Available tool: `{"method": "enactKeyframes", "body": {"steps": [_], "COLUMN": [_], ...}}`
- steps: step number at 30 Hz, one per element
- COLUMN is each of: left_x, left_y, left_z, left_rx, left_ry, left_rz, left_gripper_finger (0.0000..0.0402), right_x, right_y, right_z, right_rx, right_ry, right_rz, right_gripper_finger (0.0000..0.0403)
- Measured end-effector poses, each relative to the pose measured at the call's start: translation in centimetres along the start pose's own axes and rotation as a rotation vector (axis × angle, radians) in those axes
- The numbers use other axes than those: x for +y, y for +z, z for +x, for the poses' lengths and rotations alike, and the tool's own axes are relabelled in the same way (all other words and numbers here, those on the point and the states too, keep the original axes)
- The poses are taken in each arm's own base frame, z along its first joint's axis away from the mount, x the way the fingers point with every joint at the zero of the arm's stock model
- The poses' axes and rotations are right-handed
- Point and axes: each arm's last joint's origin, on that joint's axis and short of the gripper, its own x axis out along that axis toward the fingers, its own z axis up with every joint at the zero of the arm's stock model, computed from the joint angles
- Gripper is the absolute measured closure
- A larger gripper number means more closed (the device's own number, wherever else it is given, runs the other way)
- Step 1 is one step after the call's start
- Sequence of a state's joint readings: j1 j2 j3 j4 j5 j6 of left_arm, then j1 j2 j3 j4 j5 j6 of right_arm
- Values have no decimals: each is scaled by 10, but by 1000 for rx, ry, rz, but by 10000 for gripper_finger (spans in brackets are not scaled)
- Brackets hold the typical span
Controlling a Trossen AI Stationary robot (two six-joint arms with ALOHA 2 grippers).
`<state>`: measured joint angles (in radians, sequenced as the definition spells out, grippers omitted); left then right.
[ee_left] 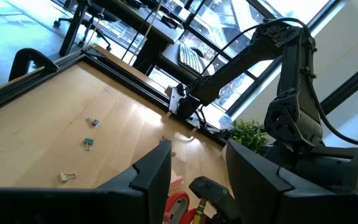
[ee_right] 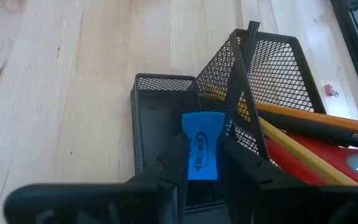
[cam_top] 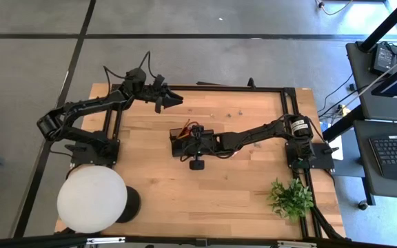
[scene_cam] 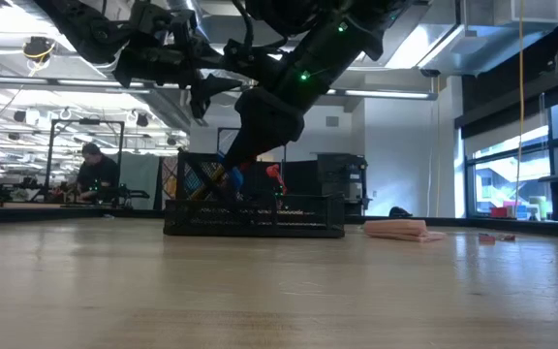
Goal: Pick and place office supplies into organizer
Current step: Put the blue eraser into the desk organizer, then put the pink sticky note pad into the desk organizer
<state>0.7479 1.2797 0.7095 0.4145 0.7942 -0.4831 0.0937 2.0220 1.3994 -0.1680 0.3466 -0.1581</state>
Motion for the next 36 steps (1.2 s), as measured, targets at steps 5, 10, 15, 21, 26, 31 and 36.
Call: {"method": "enactKeyframes", "body": {"steps": [5, 10, 15, 21, 26, 31, 36], "left_x": [0, 0, 0, 0, 0, 0, 0], "left_y": [0, 0, 0, 0, 0, 0, 0], "left_z": [0, 0, 0, 0, 0, 0, 0], "left_rx": [0, 0, 0, 0, 0, 0, 1], "left_ry": [0, 0, 0, 0, 0, 0, 0], "left_rz": [0, 0, 0, 0, 0, 0, -1], "left_gripper_finger": [255, 255, 255, 255, 255, 255, 255], "right_x": [0, 0, -2, -2, -5, -15, -26], "right_y": [0, 0, 0, 0, 4, 23, 37], "right_z": [0, 0, 1, 1, -4, -28, -58], "right_rx": [0, 0, 1, 2, 28, 142, 336], "right_ry": [0, 0, -3, -3, 1, 27, 92], "right_rz": [0, 0, 29, 26, 32, 123, 291], "right_gripper_finger": [328, 305, 259, 238, 236, 236, 236]}}
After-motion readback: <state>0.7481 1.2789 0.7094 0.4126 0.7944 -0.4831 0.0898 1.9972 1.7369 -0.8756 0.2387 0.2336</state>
